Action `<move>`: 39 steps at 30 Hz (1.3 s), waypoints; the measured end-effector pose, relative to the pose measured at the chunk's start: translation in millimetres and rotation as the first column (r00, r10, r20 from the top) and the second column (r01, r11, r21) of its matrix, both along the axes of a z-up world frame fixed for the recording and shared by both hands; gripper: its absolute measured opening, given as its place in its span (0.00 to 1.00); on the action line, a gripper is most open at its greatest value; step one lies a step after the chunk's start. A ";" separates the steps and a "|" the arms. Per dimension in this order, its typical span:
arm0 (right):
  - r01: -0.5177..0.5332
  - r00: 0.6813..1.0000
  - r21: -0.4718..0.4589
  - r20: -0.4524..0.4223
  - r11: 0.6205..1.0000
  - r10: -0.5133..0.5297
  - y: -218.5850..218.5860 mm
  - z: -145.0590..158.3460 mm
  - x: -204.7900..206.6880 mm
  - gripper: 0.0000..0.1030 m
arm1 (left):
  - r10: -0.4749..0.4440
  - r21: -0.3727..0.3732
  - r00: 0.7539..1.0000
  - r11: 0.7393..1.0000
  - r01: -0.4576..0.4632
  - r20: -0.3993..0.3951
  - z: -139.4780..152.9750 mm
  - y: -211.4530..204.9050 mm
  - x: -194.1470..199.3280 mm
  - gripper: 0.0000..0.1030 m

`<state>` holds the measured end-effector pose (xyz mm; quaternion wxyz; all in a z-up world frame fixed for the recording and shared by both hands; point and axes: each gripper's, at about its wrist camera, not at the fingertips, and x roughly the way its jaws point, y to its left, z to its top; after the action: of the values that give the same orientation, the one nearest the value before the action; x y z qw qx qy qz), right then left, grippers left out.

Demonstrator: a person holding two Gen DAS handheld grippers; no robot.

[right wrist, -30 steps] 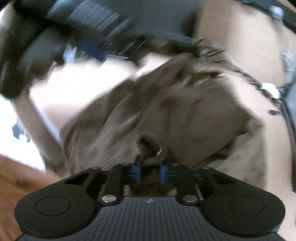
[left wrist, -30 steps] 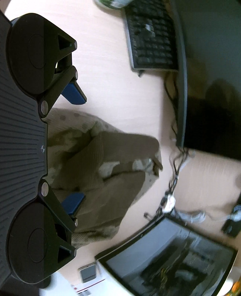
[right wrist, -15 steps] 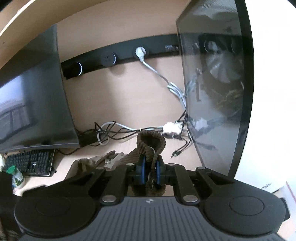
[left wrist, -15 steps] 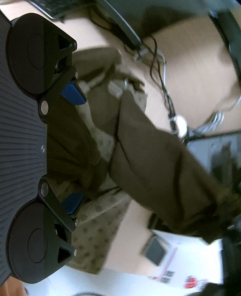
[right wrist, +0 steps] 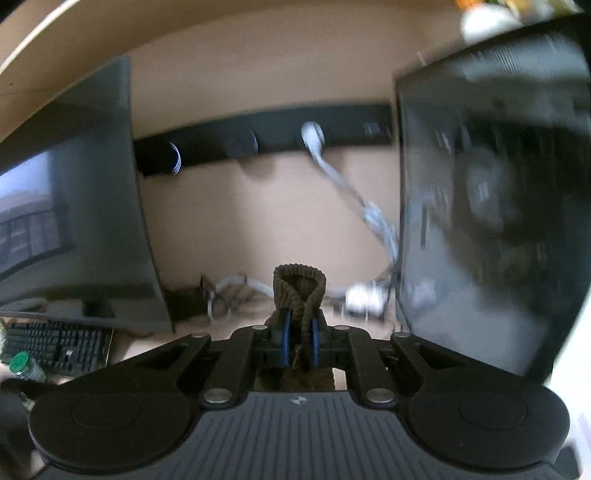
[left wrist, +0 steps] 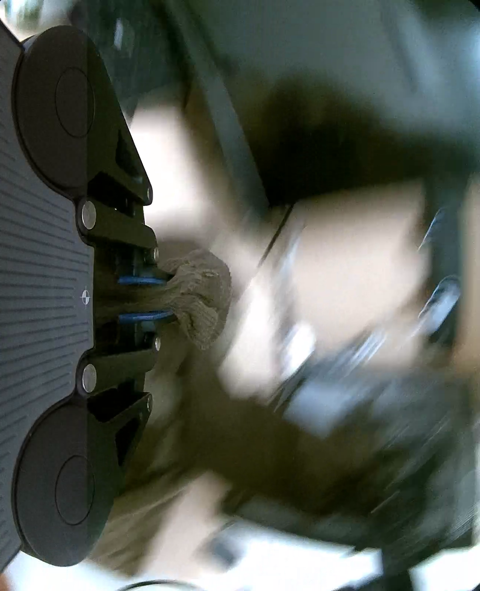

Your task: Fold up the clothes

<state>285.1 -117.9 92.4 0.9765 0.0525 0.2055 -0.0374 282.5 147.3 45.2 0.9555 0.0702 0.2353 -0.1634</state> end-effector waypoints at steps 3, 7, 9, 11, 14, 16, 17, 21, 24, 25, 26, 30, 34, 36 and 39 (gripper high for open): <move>0.026 0.998 -0.053 0.057 0.998 -0.023 3.0 22.0 6.2 0.09 | 0.220 -0.047 0.972 0.975 -0.217 0.079 38.6 84.9 6.1 0.15; 0.095 0.993 -0.127 0.084 0.987 -0.085 1.3 33.5 19.7 0.03 | 0.375 -0.011 0.925 0.927 -0.375 0.067 40.1 158.7 11.5 0.15; 0.135 0.989 -0.197 0.089 0.971 -0.119 0.8 35.7 28.8 0.03 | 0.413 0.024 0.909 0.909 -0.415 0.055 31.3 178.0 13.6 0.15; 0.166 0.986 -0.296 0.077 0.941 -0.150 1.9 32.8 43.2 0.03 | 0.442 0.020 0.897 0.897 -0.443 0.011 21.4 193.4 18.9 0.16; 0.121 0.991 -0.345 -0.012 0.931 -0.134 6.8 17.6 64.2 0.03 | 0.490 0.005 0.868 0.871 -0.491 -0.076 5.5 208.1 25.7 0.26; 0.011 0.995 -0.295 -0.089 0.955 -0.039 19.6 -1.7 69.4 0.08 | 0.512 -0.025 0.849 0.855 -0.519 -0.131 -1.3 215.7 23.2 0.40; -0.051 0.992 -0.270 -0.127 0.962 0.017 28.4 -13.2 70.7 0.20 | 0.516 -0.047 0.842 0.848 -0.528 -0.156 -3.2 219.1 20.1 0.56; -0.308 0.933 -0.273 -0.272 0.911 0.234 85.0 -75.9 70.1 0.54 | 0.543 -0.089 0.816 0.819 -0.567 -0.198 2.1 227.5 5.4 0.79; -0.463 0.860 -0.260 -0.363 0.847 0.358 122.3 -119.6 74.4 0.54 | 0.567 -0.127 0.792 0.789 -0.601 -0.228 12.3 233.7 -8.6 0.91; -0.499 0.835 -0.234 -0.387 0.834 0.391 129.8 -131.1 80.1 0.54 | 0.569 -0.136 0.788 0.784 -0.606 -0.234 10.2 234.8 -7.5 0.91; -0.527 0.813 -0.212 -0.409 0.823 0.415 134.8 -142.6 87.6 0.54 | 0.565 -0.145 0.789 0.783 -0.605 -0.241 12.3 234.1 -11.0 0.91; -0.481 0.842 -0.392 -0.456 0.784 0.289 117.6 -171.6 128.3 0.51 | 0.533 -0.161 0.809 0.801 -0.577 -0.248 19.9 219.1 -25.7 0.92; -0.265 0.933 -0.610 -0.356 0.747 0.040 77.2 -175.8 164.1 0.53 | 0.465 -0.196 0.844 0.831 -0.520 -0.265 16.9 195.0 -34.4 0.94; -0.186 0.949 -0.545 -0.315 0.818 0.006 62.8 -155.5 166.9 0.52 | 0.408 -0.216 0.866 0.853 -0.475 -0.291 7.0 176.6 -31.0 0.94; -0.222 0.934 -0.324 -0.341 0.920 0.105 50.0 -133.5 157.1 0.54 | 0.316 -0.248 0.891 0.881 -0.403 -0.327 -8.8 148.3 -25.2 0.95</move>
<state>442.2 -67.9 -41.1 0.9236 -0.1500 0.3529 0.0008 257.4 295.7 36.5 0.9256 -0.1490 0.3472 -0.0244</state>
